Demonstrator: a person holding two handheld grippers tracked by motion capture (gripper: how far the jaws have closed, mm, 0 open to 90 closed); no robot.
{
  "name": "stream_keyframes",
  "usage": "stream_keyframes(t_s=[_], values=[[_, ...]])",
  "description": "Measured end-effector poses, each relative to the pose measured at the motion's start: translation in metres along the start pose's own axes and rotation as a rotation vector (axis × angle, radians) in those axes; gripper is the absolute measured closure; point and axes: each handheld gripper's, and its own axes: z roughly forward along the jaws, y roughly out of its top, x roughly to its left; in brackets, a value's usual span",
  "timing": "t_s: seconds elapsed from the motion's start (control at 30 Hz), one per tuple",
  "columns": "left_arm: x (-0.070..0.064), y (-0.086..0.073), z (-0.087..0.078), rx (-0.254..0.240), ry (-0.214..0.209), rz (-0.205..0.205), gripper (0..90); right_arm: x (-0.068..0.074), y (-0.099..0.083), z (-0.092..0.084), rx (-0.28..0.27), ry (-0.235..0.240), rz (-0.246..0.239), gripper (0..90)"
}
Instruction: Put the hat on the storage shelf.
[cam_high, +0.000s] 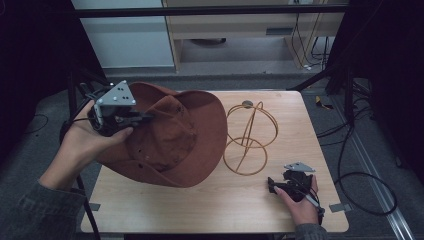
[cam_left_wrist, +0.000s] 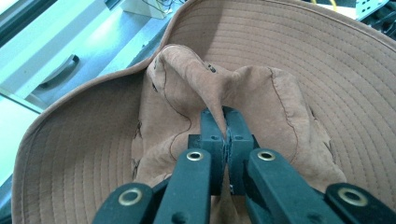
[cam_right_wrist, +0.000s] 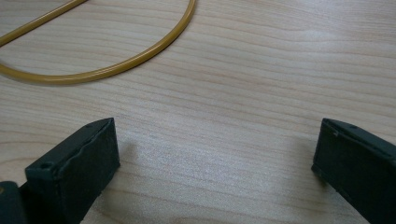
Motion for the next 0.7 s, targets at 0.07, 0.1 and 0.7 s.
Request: stream_keyframes(t_s=[0.07, 0.1, 0.7], values=[[-0.001, 0.006, 0.001, 0.003, -0.001, 0.006, 88.5, 0.000, 0.000, 0.000, 0.000, -0.001, -0.003, 0.5], [-0.001, 0.011, 0.002, 0.007, -0.002, 0.013, 88.5, 0.000, 0.000, 0.000, 0.002, -0.001, -0.001, 0.5], [-0.004, 0.052, -0.002, 0.002, 0.010, 0.046, 88.5, 0.000, 0.000, 0.000, 0.000, -0.003, -0.006, 0.5]])
